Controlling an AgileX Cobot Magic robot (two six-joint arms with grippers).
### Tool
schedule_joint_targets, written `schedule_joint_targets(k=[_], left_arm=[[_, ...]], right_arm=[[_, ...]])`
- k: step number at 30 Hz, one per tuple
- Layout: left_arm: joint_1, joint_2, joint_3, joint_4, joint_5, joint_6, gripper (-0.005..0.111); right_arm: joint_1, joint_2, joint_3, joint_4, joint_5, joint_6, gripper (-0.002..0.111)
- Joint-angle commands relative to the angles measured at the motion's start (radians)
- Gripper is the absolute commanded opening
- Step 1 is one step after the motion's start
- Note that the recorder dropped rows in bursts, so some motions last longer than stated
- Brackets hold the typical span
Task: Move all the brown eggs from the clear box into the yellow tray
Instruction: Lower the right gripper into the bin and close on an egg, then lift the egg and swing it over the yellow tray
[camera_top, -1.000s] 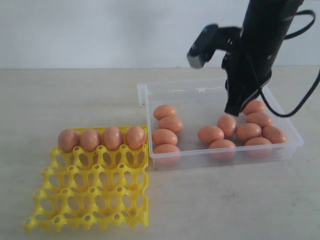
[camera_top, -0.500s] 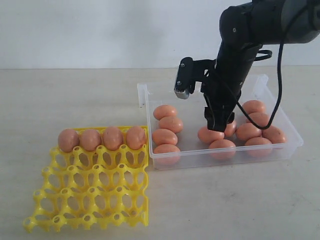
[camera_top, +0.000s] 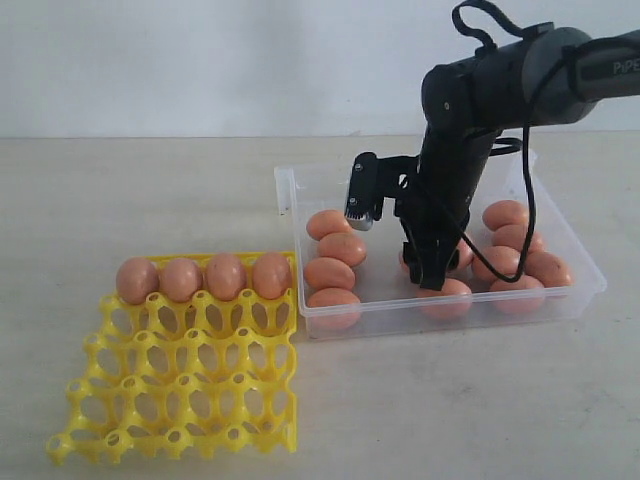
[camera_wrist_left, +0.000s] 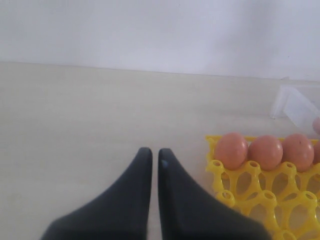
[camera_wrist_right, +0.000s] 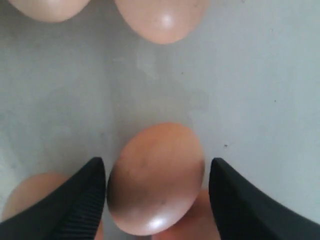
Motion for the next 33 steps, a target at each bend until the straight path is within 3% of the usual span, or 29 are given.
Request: schedule_joint_targets(k=[1, 5, 10, 13, 17, 22, 26, 33], left_arm=[[-0.006, -0.004, 0.004, 0.005, -0.007, 0.000, 0.004], [-0.006, -0.004, 0.004, 0.005, -0.007, 0.000, 0.004], [-0.006, -0.004, 0.004, 0.005, -0.007, 0.000, 0.004], [-0.006, -0.004, 0.004, 0.005, -0.007, 0.000, 0.004], [-0.006, -0.004, 0.004, 0.005, -0.007, 0.000, 0.004], [-0.006, -0.004, 0.004, 0.005, -0.007, 0.000, 0.004], [-0.006, -0.004, 0.004, 0.005, -0.007, 0.000, 0.004], [-0.006, -0.004, 0.004, 0.005, -0.007, 0.000, 0.004]], right_arm=[[0.001, 0.026, -0.002, -0.002, -0.017, -0.004, 0.055], [0.001, 0.036, -0.004, -0.002, -0.018, 0.000, 0.045], [0.001, 0.036, -0.004, -0.002, -0.014, 0.005, 0.002], [0.001, 0.036, -0.004, -0.002, -0.018, 0.054, 0.000], [0.001, 0.000, -0.004, 0.023, -0.039, 0.291, 0.000], [0.001, -0.118, -0.002, 0.260, -0.129, 0.470, 0.000], [0.029, -0.265, 0.119, 0.442, -0.392, 0.497, 0.000], [0.213, -0.551, 0.579, 0.442, -1.270, 0.476, 0.000]])
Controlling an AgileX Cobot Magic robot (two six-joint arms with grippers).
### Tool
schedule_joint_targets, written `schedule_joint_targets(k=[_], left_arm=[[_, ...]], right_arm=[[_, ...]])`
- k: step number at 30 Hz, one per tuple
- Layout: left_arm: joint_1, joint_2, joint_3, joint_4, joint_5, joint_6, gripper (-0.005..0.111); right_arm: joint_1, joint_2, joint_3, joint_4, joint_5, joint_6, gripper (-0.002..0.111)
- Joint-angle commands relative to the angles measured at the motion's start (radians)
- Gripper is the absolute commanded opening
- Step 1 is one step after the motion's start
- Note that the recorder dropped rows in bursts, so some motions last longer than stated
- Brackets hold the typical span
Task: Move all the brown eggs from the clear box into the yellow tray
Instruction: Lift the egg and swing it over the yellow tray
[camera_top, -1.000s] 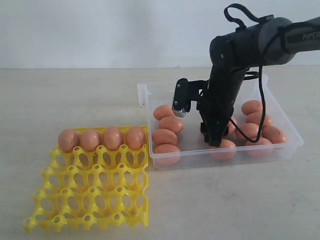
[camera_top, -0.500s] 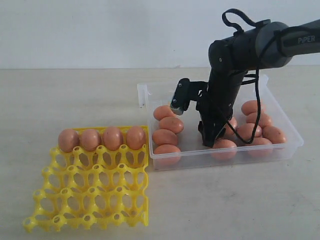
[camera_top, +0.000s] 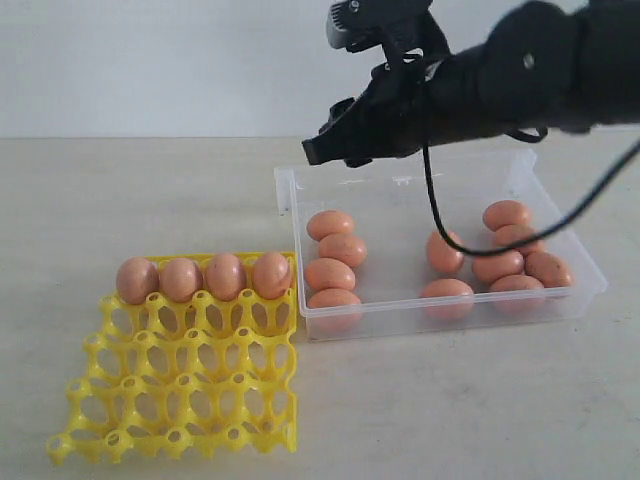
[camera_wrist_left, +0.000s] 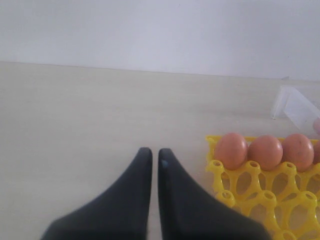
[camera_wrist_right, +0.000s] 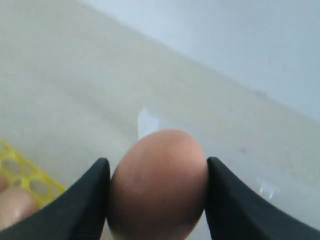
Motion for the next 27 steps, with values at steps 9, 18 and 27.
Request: schedule_joint_targets(k=[9, 18, 27], left_arm=[[-0.006, -0.004, 0.004, 0.005, -0.007, 0.000, 0.004], [-0.006, -0.004, 0.004, 0.005, -0.007, 0.000, 0.004], [-0.006, -0.004, 0.004, 0.005, -0.007, 0.000, 0.004]], right_arm=[[0.113, -0.158, 0.202, -0.231, -1.035, 0.451, 0.000], [0.220, 0.012, 0.091, -1.399, -0.724, 1.525, 0.000], [0.410, 0.406, -0.047, -0.831, -0.605, 0.962, 0.000]])
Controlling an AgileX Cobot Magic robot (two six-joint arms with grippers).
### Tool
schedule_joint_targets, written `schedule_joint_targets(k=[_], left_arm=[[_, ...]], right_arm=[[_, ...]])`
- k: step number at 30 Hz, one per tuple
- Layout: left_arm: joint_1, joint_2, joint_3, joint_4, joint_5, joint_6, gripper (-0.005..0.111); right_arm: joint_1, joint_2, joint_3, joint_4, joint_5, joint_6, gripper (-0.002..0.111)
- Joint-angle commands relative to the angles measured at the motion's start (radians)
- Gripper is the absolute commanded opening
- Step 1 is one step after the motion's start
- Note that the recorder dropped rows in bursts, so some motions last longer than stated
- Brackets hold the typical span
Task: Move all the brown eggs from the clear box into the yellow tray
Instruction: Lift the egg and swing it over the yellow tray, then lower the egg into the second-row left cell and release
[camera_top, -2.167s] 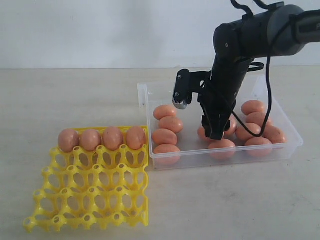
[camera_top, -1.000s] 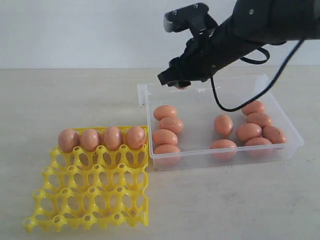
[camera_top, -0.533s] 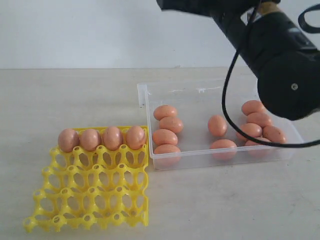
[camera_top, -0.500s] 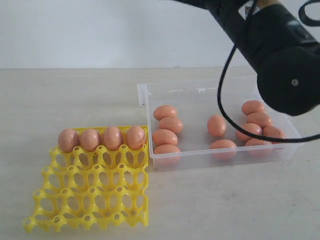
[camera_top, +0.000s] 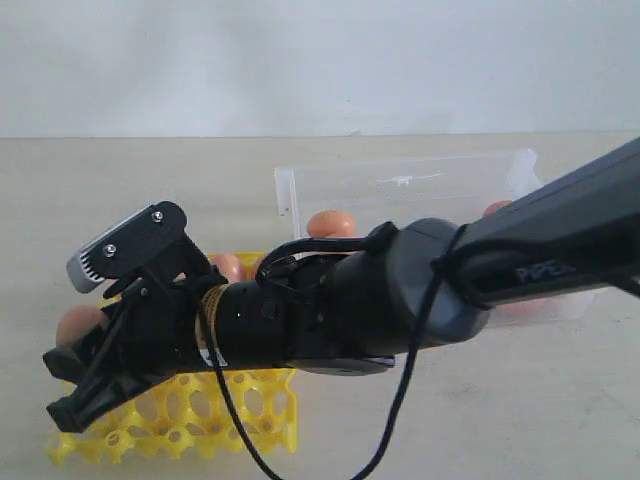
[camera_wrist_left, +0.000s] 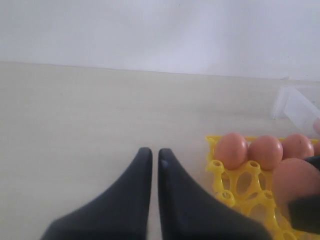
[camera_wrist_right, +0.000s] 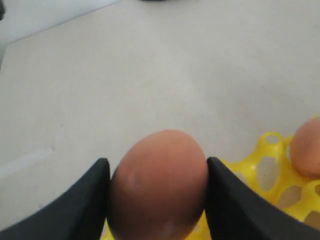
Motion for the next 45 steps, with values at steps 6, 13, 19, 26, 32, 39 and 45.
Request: schedule_joint_targets(k=[6, 13, 19, 26, 32, 39, 45], left_arm=[[-0.006, -0.004, 0.004, 0.005, -0.007, 0.000, 0.004], [-0.006, -0.004, 0.004, 0.005, -0.007, 0.000, 0.004], [-0.006, -0.004, 0.004, 0.005, -0.007, 0.000, 0.004], [-0.006, -0.004, 0.004, 0.005, -0.007, 0.000, 0.004], [-0.006, -0.004, 0.004, 0.005, -0.007, 0.000, 0.004], [-0.006, -0.004, 0.004, 0.005, -0.007, 0.000, 0.004], [-0.006, -0.004, 0.004, 0.005, -0.007, 0.000, 0.004]], right_arm=[[0.004, 0.212, -0.246, 0.213, -0.002, -0.272, 0.000], [0.004, 0.209, -0.251, 0.213, 0.135, -0.414, 0.000], [0.004, 0.209, -0.251, 0.213, 0.193, -0.479, 0.000], [0.002, 0.209, -0.251, 0.213, 0.199, -0.546, 0.000], [0.002, 0.211, -0.251, 0.213, 0.192, -0.570, 0.024], [0.002, 0.211, -0.251, 0.213, 0.187, -0.572, 0.051], [0.002, 0.211, -0.251, 0.213, 0.151, -0.648, 0.051]])
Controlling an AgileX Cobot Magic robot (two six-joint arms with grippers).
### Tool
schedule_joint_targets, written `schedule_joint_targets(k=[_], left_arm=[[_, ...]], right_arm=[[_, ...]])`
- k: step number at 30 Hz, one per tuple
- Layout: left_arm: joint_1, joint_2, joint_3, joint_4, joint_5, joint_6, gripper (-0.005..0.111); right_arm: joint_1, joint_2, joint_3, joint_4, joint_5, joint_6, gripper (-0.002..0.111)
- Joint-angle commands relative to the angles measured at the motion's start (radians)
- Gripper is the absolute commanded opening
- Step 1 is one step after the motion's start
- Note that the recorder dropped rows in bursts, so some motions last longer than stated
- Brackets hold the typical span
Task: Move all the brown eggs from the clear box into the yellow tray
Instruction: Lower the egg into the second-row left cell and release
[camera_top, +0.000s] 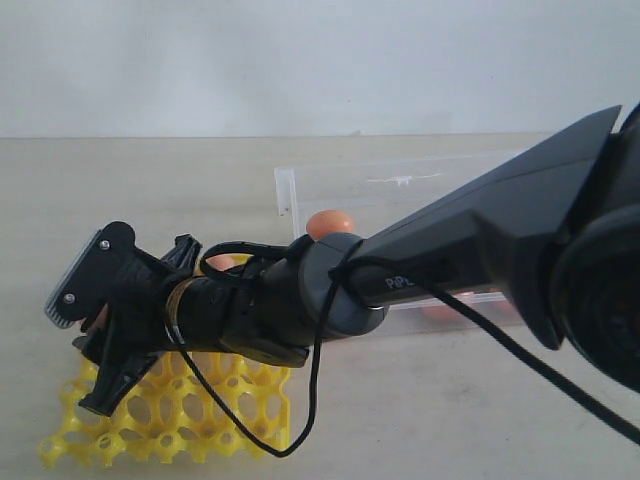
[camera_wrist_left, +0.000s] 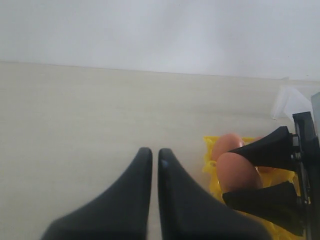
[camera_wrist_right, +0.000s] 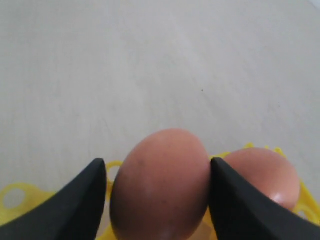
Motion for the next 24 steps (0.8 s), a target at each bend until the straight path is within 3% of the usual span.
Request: schedule_joint_targets(k=[1, 11, 18, 20, 24], left_arm=[[-0.006, -0.004, 0.004, 0.005, -0.007, 0.000, 0.004], [-0.006, -0.004, 0.004, 0.005, -0.007, 0.000, 0.004], [-0.006, -0.004, 0.004, 0.005, -0.007, 0.000, 0.004], [-0.006, -0.004, 0.004, 0.005, -0.007, 0.000, 0.004], [-0.006, -0.004, 0.004, 0.005, -0.007, 0.000, 0.004]], right_arm=[[0.000, -0.003, -0.004, -0.002, -0.036, -0.051, 0.051], [0.000, -0.003, -0.004, 0.126, -0.046, -0.179, 0.051], [0.000, -0.034, -0.004, 0.255, -0.265, -0.234, 0.051], [0.000, -0.069, -0.004, 0.345, -0.320, -0.274, 0.051], [-0.003, -0.174, -0.004, 0.849, -0.351, -0.485, 0.044]])
